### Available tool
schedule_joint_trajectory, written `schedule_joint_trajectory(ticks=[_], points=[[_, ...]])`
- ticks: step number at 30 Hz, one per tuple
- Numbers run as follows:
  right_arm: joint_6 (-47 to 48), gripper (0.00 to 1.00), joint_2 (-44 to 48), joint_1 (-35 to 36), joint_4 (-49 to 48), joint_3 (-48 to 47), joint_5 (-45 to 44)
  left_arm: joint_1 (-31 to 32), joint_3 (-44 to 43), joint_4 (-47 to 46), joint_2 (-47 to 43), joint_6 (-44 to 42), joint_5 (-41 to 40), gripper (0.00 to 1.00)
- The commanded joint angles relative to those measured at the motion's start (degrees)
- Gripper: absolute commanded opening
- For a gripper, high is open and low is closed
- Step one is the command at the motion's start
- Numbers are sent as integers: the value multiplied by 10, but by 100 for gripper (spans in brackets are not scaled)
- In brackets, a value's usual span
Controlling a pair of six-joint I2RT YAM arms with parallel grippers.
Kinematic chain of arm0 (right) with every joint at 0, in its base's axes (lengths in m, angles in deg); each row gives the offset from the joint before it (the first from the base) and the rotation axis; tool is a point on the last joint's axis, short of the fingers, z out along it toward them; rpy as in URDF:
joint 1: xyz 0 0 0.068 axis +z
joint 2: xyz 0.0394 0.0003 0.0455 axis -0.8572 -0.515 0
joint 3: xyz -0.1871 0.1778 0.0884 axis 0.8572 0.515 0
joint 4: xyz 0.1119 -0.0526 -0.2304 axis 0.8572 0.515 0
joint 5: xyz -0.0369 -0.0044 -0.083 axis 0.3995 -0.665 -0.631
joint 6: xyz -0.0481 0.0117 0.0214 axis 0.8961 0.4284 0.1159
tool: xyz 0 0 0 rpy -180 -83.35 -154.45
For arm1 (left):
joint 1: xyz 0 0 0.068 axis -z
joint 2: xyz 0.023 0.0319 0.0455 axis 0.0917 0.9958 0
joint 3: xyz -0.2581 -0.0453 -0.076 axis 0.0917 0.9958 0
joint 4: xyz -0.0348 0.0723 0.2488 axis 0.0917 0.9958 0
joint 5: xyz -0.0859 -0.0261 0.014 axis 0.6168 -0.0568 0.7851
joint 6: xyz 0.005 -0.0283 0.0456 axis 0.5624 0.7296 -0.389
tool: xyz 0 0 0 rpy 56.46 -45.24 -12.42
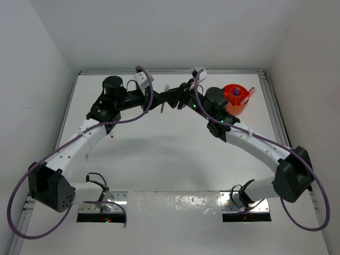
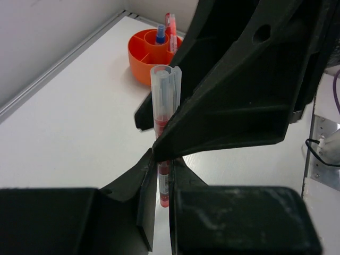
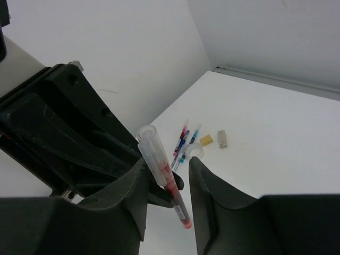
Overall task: Sort the stationery into containers
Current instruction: Place the pen in the storage box.
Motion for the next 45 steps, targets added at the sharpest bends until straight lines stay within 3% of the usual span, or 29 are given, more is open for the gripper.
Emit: schedule_joint_trajectory(ticks=[1,4,6,9,10,12,13,18,24,26,31,40,45], points=[[-10,33,-12,8,-32,-22,-9,7,6,-42,-18,13,8,0],[-15,19,-16,9,-38,-23,-11,7,8,-49,-21,21,6,0],[-15,2,-14,10,-43,-17,-16,7,9,-52,-20,23,2,0],[-7,0,-6,10,-49,-8,-28,8,13,-51,-21,24,-8,1],[0,0,-3,10,-40,-7,-33,8,14,-50,-21,23,-15,34],[15,0,8,7,-30,-1,-58,8,17,-44,-23,15,-26,72],[19,0,11,3,-18,1,-70,8,19,-42,-24,10,-32,99],[60,0,47,-66,58,16,-173,0,27,11,-43,-29,-89,100],[82,0,73,-223,111,46,-302,-41,47,73,-77,-29,-242,100],[85,0,72,-270,113,53,-336,-46,64,95,-84,-33,-304,100],[92,0,47,-345,68,67,-365,-60,94,109,-106,-24,-329,100],[118,0,-56,-373,14,42,-418,-87,112,119,-105,-10,-365,100],[117,0,-89,-396,-35,51,-399,-105,112,116,-98,-2,-363,100]])
